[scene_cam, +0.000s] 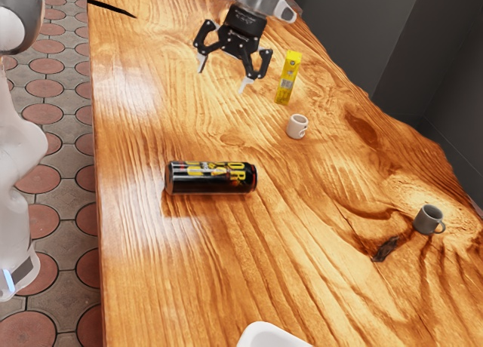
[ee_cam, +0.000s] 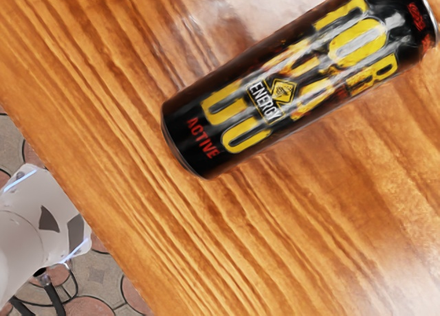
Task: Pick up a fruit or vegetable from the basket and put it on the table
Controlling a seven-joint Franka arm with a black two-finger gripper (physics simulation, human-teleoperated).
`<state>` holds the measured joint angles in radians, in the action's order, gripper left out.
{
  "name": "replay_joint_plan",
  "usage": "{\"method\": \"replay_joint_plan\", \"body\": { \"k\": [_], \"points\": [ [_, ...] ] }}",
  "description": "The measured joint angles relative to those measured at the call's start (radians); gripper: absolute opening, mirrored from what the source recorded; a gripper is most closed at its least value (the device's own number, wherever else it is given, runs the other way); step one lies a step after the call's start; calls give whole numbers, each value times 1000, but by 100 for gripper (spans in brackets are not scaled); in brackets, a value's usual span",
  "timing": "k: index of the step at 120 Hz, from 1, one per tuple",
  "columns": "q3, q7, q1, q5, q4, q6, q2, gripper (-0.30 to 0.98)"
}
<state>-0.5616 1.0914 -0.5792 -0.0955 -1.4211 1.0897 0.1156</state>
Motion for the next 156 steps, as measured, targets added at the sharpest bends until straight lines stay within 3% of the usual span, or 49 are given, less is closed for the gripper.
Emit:
{"method": "replay_joint_plan", "body": {
  "k": [14, 22, 29, 36, 47, 56, 63, 78, 106, 156],
  "points": [
    [0, 229, -17, 30, 87, 127, -81, 69],
    [21, 344, 23, 21, 110, 221, -156, 69],
    [28, 434, 43, -20, 139, 301, -231, 69],
    [35, 505, 71, -104, 166, 376, -300, 69],
    [185, 597, 94, -200, 217, 460, -331, 69],
    [335, 663, 78, -238, 246, 505, -336, 69],
    [384, 709, 47, -255, 248, 543, -337, 69],
    [424, 794, -8, -274, 237, 636, -345, 69],
    [429, 913, -265, -282, 179, 730, -310, 69],
    [511, 1029, -317, -288, 132, 908, -465, 69]
  ]
}}
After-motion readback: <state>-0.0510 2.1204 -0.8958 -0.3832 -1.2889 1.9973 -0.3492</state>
